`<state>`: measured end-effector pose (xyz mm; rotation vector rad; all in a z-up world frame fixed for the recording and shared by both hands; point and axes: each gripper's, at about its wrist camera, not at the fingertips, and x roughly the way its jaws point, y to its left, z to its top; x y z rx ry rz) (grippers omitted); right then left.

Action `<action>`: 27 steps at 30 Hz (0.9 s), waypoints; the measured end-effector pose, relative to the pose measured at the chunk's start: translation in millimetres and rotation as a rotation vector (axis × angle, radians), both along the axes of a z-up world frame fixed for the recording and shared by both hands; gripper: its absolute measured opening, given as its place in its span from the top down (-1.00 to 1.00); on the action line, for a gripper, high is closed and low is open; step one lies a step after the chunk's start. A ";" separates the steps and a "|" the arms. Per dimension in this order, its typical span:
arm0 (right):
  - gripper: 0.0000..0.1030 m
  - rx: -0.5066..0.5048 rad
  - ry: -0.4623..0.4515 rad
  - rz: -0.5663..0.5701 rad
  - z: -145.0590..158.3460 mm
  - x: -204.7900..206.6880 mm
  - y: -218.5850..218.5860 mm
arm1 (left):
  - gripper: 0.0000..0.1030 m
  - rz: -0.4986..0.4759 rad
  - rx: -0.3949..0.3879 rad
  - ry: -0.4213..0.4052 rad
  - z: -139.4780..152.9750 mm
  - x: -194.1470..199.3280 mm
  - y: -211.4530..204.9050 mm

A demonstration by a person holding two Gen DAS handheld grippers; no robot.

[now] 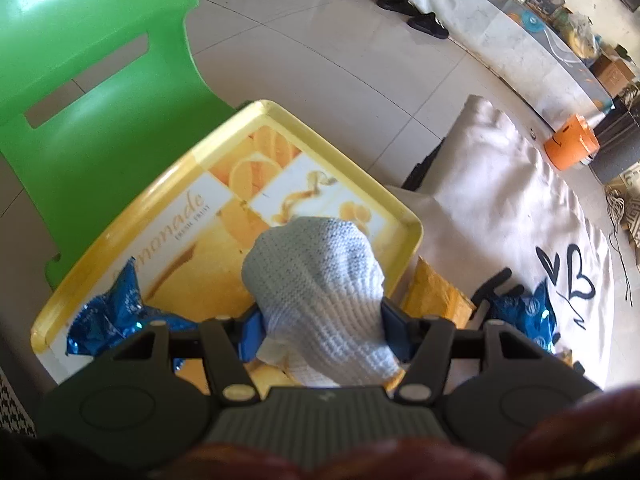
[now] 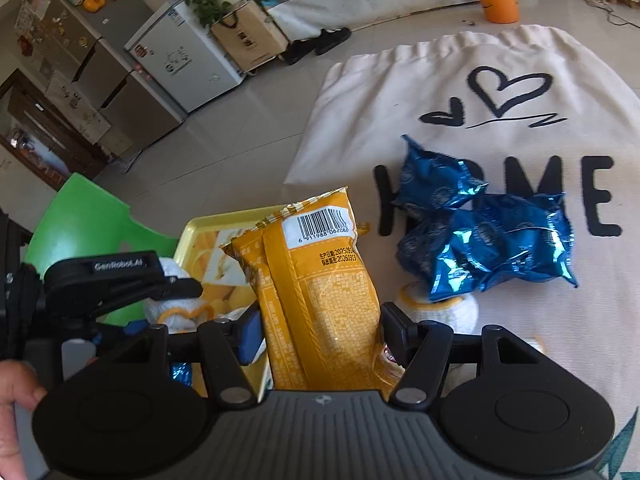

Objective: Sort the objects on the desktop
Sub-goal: 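Carry both items over yellow tray and open left tool to drop the glove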

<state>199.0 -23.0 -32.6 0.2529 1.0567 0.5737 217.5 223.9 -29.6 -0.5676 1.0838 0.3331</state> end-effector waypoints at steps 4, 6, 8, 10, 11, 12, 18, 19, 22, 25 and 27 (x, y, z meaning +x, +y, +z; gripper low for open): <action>-0.20 0.025 0.021 0.108 -6.5 -7.5 26.5 | -0.12 0.082 0.006 -0.015 5.9 1.8 27.6; -0.20 0.032 0.038 0.155 -11.7 -12.4 39.3 | -0.12 0.109 0.013 -0.021 8.5 2.3 37.9; -0.19 0.040 0.057 0.196 -18.0 -17.0 51.1 | -0.13 0.130 -0.002 -0.022 8.6 1.6 45.5; -0.20 0.048 0.076 0.227 -24.0 -20.3 62.0 | -0.13 0.139 -0.016 -0.018 7.8 1.1 50.7; -0.20 0.051 0.085 0.239 -27.1 -21.8 67.4 | -0.13 0.142 -0.020 -0.016 7.7 0.5 52.7; -0.20 0.056 0.094 0.246 -29.9 -22.4 72.1 | -0.13 0.145 -0.023 -0.016 7.7 -0.2 54.6; -0.20 0.075 0.106 0.274 -41.6 -27.6 98.3 | -0.13 0.169 -0.010 -0.031 10.5 -3.7 67.8; -0.20 0.076 0.107 0.278 -42.1 -28.1 102.2 | -0.13 0.172 -0.014 -0.033 10.7 -4.5 69.8; -0.20 0.077 0.108 0.293 -43.5 -29.3 111.3 | -0.13 0.184 -0.018 -0.034 11.1 -5.6 74.9; -0.20 0.069 0.101 0.311 -46.4 -31.8 118.5 | -0.13 0.189 -0.023 -0.039 12.2 -5.3 77.9; -0.20 0.066 0.103 0.318 -49.0 -33.0 123.2 | -0.13 0.192 -0.027 -0.043 12.8 -4.6 78.6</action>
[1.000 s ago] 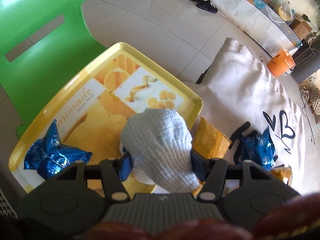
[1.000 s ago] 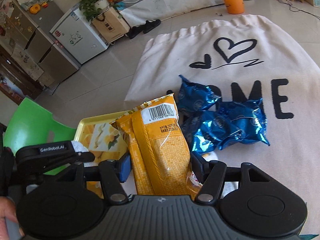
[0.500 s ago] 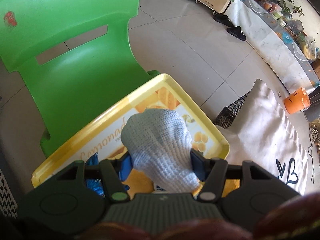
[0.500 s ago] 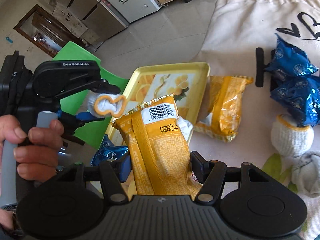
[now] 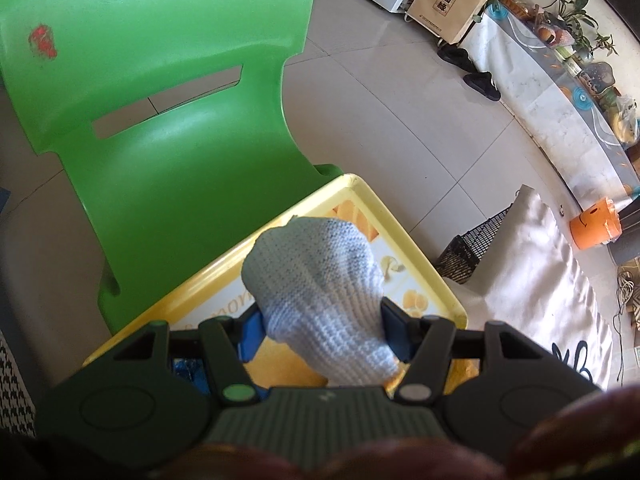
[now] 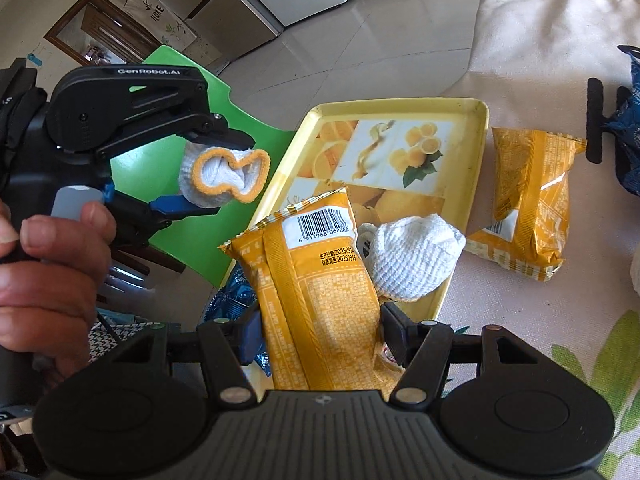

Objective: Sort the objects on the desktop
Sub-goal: 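Carry both items over yellow tray and open left tool to drop the glove, then lower yellow snack bag onto the tray and open right tool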

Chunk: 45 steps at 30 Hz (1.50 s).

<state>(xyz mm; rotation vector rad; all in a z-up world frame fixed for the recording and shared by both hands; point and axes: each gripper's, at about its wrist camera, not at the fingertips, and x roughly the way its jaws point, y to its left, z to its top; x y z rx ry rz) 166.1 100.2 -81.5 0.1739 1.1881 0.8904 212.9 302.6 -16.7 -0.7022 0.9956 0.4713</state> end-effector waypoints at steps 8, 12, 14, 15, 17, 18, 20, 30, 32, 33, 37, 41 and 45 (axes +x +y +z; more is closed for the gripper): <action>-0.23 0.020 -0.067 0.031 -0.1 -10.4 19.4 | -0.22 0.020 0.012 0.001 1.3 2.5 4.7; -0.45 0.017 -0.107 0.007 3.1 -11.3 20.1 | -0.52 0.032 0.028 -0.005 2.7 0.6 3.6; -0.46 0.019 -0.100 -0.013 4.4 -6.7 15.5 | -0.68 0.033 0.053 -0.004 5.0 0.4 1.2; -0.46 0.016 -0.098 -0.024 5.0 -4.6 12.9 | -0.70 0.036 0.062 -0.004 5.7 0.2 0.0; -0.46 0.013 -0.096 -0.046 5.7 -0.7 7.9 | -0.70 0.029 0.064 -0.005 6.5 0.7 -1.6; -0.46 0.011 -0.093 -0.058 5.8 1.6 5.2 | -0.70 0.025 0.061 -0.003 6.2 0.8 -2.8; -0.46 0.007 -0.087 -0.072 6.3 4.4 0.0 | -0.72 0.014 0.063 0.001 5.7 0.8 -6.1; -0.46 -0.039 -0.086 -0.113 10.8 10.3 -23.1 | -0.80 -0.070 0.077 -0.001 5.7 6.5 -33.5; -0.46 -0.052 -0.095 -0.121 11.5 10.3 -28.2 | -0.82 -0.094 0.078 -0.002 4.9 8.4 -40.6; -0.46 -0.058 -0.098 -0.124 11.5 10.8 -30.5 | -0.82 -0.106 0.078 -0.002 4.7 9.1 -43.7; -0.46 -0.088 -0.098 -0.146 11.2 13.5 -42.4 | -0.86 -0.147 0.081 -0.005 4.3 12.9 -57.2; -0.46 -0.107 -0.098 -0.175 12.1 16.6 -56.7 | -0.89 -0.197 0.080 -0.007 3.7 16.7 -71.7; -0.46 -0.119 -0.087 -0.209 12.8 20.6 -71.1 | -0.89 -0.245 0.074 -0.006 0.6 20.1 -87.6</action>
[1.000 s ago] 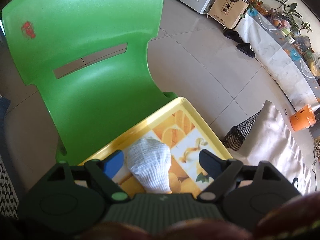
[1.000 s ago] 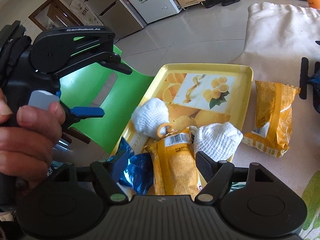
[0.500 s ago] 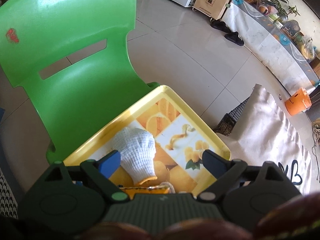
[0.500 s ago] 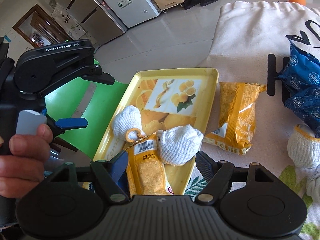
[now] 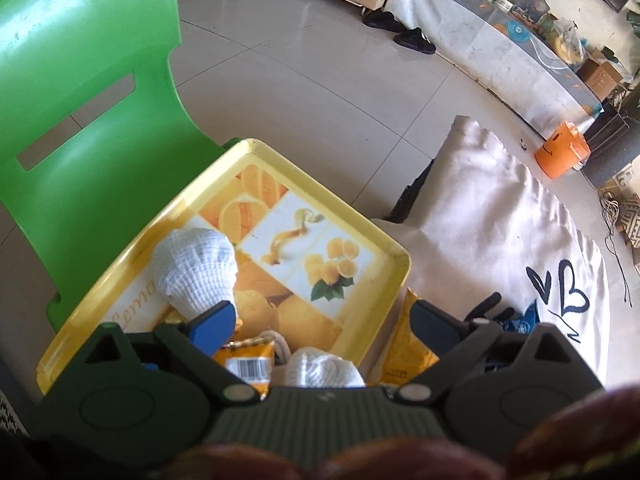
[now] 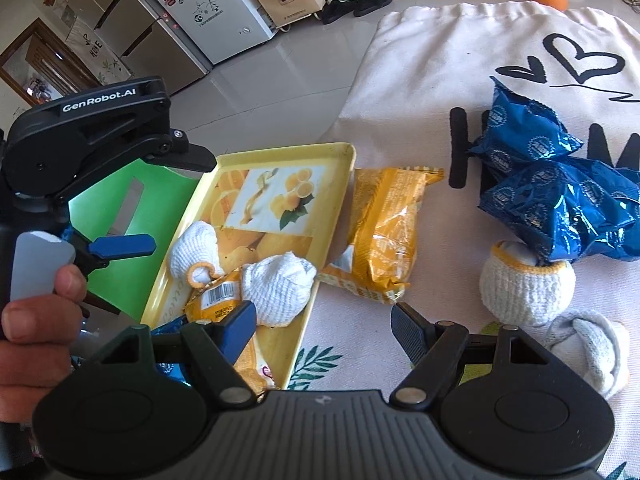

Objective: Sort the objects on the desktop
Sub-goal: 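Lower yellow snack bag onto the tray and open right tool, then move both open tools back over the cloth toward blue packs and yellow bag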

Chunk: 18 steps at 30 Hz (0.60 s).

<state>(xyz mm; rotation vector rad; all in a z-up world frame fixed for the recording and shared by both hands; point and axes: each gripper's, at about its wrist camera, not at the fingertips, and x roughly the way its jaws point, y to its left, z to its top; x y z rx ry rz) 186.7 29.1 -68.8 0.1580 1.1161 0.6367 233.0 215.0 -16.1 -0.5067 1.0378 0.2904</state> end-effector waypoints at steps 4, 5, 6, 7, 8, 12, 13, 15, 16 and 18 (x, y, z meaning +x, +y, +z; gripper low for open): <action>-0.46 0.001 0.004 -0.032 2.2 3.6 -12.4 | -0.89 -0.050 -0.005 -0.001 -2.9 2.7 -17.0; -0.46 0.000 0.003 -0.037 2.8 4.3 -15.2 | -0.89 -0.063 -0.006 -0.001 -3.7 3.4 -21.1; -0.46 -0.003 0.002 -0.046 3.3 4.9 -18.5 | -0.89 -0.075 -0.007 0.000 -4.6 3.9 -24.7; -0.46 -0.008 0.002 -0.054 3.8 5.7 -22.0 | -0.89 -0.087 -0.008 0.001 -5.9 4.6 -29.0; -0.46 -0.015 0.003 -0.061 4.0 6.4 -24.9 | -0.89 -0.097 -0.006 0.002 -7.0 5.0 -32.9; -0.46 -0.037 0.000 -0.106 5.0 9.7 -40.9 | -0.89 -0.137 -0.017 0.004 -11.9 8.0 -46.8; -0.46 -0.042 -0.003 -0.117 5.2 10.8 -44.9 | -0.89 -0.146 -0.028 0.007 -13.5 9.0 -50.1; -0.46 -0.047 -0.006 -0.143 5.8 13.0 -53.4 | -0.89 -0.160 -0.033 0.012 -17.0 10.8 -56.2; -0.46 -0.045 -0.005 -0.156 6.1 14.3 -57.9 | -0.89 -0.167 -0.029 0.014 -18.7 11.7 -59.9; -0.46 -0.047 -0.005 -0.181 6.8 16.5 -65.8 | -0.89 -0.181 -0.029 0.021 -22.6 13.7 -65.7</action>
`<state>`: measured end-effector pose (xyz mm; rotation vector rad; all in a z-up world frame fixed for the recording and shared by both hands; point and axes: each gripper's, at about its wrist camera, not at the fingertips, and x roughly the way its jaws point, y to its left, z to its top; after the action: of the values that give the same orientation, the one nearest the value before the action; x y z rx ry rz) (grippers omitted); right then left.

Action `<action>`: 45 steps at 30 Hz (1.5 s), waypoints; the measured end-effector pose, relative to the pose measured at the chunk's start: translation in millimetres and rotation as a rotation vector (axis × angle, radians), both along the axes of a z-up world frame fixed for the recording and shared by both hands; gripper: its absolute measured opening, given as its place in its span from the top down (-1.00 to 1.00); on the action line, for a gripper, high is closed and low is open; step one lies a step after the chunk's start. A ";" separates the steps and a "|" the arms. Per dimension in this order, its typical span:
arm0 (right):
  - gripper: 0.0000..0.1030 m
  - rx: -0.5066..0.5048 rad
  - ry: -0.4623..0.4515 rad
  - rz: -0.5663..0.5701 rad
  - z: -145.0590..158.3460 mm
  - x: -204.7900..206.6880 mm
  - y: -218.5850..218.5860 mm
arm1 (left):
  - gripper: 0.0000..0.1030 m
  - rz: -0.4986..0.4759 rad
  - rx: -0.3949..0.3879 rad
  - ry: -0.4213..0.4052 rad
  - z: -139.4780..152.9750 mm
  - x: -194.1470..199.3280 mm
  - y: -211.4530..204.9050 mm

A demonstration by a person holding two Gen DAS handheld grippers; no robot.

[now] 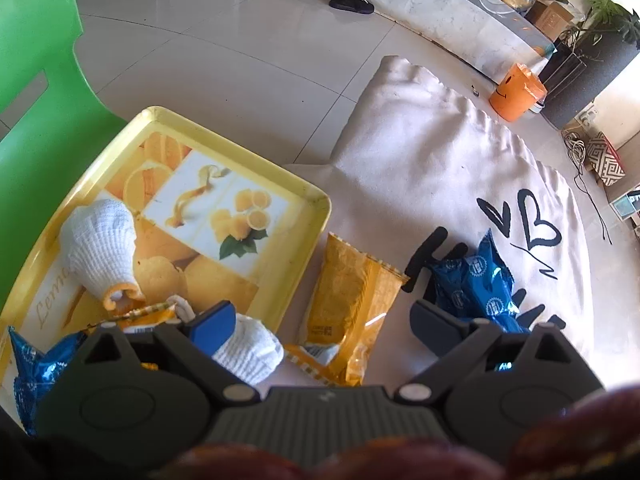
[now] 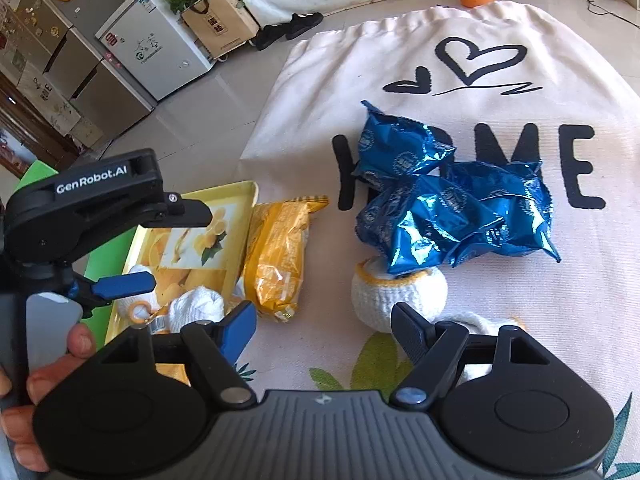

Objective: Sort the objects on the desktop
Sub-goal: 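Move both open tools back over the cloth toward blue packs and yellow bag, then close left tool on upright yellow snack bag while right tool reaches white glove ball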

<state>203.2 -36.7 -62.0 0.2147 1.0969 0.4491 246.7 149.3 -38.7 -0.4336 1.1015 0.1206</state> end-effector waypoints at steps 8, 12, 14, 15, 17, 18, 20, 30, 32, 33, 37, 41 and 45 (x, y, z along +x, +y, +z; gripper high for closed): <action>-0.46 -0.102 -0.045 -0.013 -3.9 4.0 -12.6 | -0.89 -0.033 -0.071 0.050 -19.0 6.7 -18.0; -0.46 -0.108 -0.015 -0.015 -17.8 7.5 -16.3 | -0.89 -0.038 -0.098 0.073 -27.0 9.1 -22.5; -0.46 -0.106 -0.035 -0.015 -20.1 8.9 -15.6 | -0.89 -0.041 -0.102 0.078 -29.4 10.2 -24.6; -0.46 -0.105 -0.038 -0.011 -21.0 9.4 -14.5 | -0.89 -0.039 -0.102 0.081 -30.4 10.9 -25.3; -0.46 -0.095 -0.033 0.004 -23.6 10.8 -11.5 | -0.89 -0.029 -0.107 0.086 -32.3 11.8 -24.6; -0.46 -0.088 -0.033 0.008 -25.1 11.0 -9.9 | -0.89 -0.024 -0.112 0.087 -33.1 12.7 -23.4; -0.47 -0.096 -0.050 0.018 -28.3 13.5 -5.2 | -0.89 -0.021 -0.118 0.093 -34.8 13.8 -21.9; -0.07 -0.081 -0.007 -0.001 -42.5 22.0 -7.1 | -0.89 -0.017 -0.137 0.126 -47.8 16.9 -25.2; -0.06 -0.120 -0.014 -0.017 -39.7 21.9 -9.9 | -0.88 -0.012 -0.125 0.127 -50.3 17.2 -25.5; -0.05 -0.138 -0.011 -0.037 -38.5 22.6 -13.4 | -0.87 -0.010 -0.123 0.128 -51.6 17.3 -25.8; -0.06 -0.181 -0.002 -0.138 -35.4 27.3 -33.9 | -0.79 -0.022 -0.097 0.132 -57.2 18.1 -31.0; -0.06 -0.140 0.028 -0.223 -35.7 33.0 -54.5 | -0.70 -0.056 -0.048 0.120 -60.8 19.4 -41.3; -0.06 -0.084 0.074 -0.282 -35.5 36.3 -66.4 | -0.53 -0.098 -0.001 0.112 -62.7 17.7 -53.3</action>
<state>239.5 -103.1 -97.5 0.3089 1.1349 0.1437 264.3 96.0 -101.3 -0.3768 1.2314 0.0581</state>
